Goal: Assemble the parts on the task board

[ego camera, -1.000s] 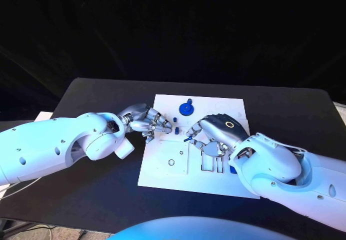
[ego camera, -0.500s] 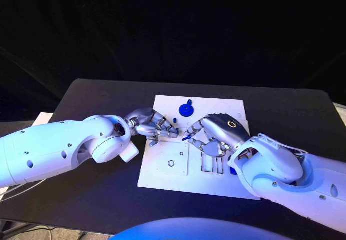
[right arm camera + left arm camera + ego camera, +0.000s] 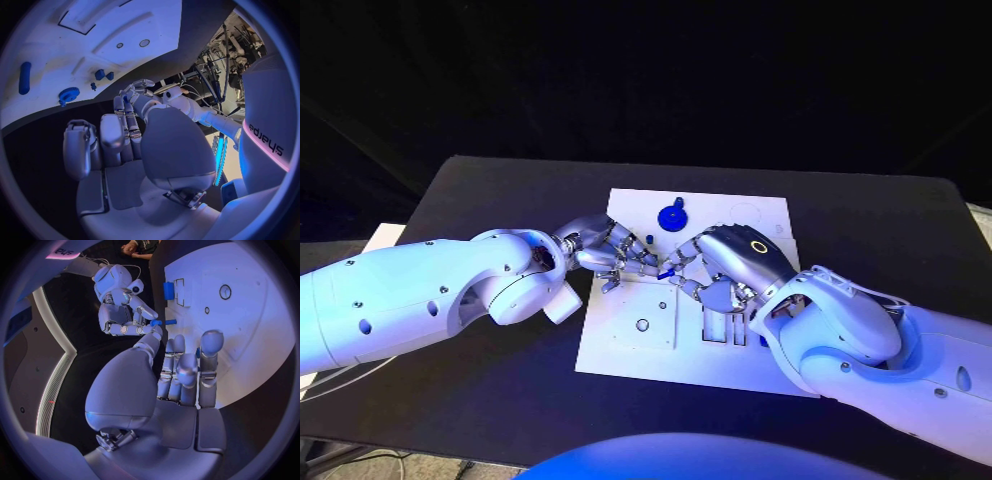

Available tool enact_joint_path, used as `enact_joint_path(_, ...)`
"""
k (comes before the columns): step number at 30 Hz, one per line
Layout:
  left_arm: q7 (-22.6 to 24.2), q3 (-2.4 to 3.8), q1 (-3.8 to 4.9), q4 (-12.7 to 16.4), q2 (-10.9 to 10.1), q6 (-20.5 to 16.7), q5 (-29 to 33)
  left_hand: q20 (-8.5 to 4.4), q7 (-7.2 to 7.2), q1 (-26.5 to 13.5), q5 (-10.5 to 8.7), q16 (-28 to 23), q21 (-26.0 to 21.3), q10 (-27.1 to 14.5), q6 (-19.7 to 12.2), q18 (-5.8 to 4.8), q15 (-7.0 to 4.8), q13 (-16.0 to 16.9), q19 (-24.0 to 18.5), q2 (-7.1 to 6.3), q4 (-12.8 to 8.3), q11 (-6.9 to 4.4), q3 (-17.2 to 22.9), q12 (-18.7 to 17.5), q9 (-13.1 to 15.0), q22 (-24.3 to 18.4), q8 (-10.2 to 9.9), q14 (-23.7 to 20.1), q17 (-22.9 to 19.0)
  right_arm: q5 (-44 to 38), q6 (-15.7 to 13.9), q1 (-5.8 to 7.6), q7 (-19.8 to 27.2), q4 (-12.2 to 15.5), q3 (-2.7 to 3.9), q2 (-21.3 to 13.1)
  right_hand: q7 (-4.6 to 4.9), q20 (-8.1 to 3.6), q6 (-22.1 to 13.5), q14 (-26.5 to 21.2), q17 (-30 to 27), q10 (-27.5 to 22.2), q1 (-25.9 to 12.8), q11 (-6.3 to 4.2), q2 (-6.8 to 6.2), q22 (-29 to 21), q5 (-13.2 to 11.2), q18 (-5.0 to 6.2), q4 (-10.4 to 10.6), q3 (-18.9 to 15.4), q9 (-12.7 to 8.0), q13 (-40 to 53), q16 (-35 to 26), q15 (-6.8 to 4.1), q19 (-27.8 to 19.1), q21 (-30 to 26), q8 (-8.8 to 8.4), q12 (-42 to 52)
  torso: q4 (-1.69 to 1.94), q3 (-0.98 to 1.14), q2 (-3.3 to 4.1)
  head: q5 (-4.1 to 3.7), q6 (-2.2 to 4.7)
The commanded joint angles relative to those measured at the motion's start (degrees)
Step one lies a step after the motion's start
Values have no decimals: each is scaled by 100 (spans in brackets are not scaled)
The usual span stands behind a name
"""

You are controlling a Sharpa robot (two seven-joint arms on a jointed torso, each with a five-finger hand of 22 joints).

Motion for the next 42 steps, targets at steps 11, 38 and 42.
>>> enact_joint_path(11,2,4,-4,8,15,74,-53,-11,-41,73,-14,26,38,-29,-15,-89,-17,16,43,34,-19,-33,-69,47,19,13,61,17,11,-16,-2,-5,52,7,3,25,25,19,3,97,-5,-3,-32,9,-22,191,32,7,-28,10,10,-5,-22,-10,25,22,31,-21,-2,1,1,-17,-9)
enact_joint_path(38,48,10,-4,-81,23,74,-78,-13,-39,124,-14,29,50,-45,-32,-92,-17,26,45,55,-35,-32,-102,62,28,29,85,12,14,-27,155,-5,9,2,14,38,31,21,4,96,-12,-5,-41,14,-25,183,38,9,-25,9,12,-6,-25,-6,20,17,31,-24,-5,1,-2,-13,-32)
enact_joint_path(42,58,11,-3,-91,28,89,-61,-13,-39,124,-14,29,50,-45,-32,-92,-17,26,45,55,-35,-32,-102,62,28,29,85,12,14,-27,167,-5,3,-7,15,50,31,21,4,96,-12,-5,-41,14,-25,183,38,9,-25,9,12,-6,-25,-6,20,17,31,-24,-7,0,-5,-15,-32)
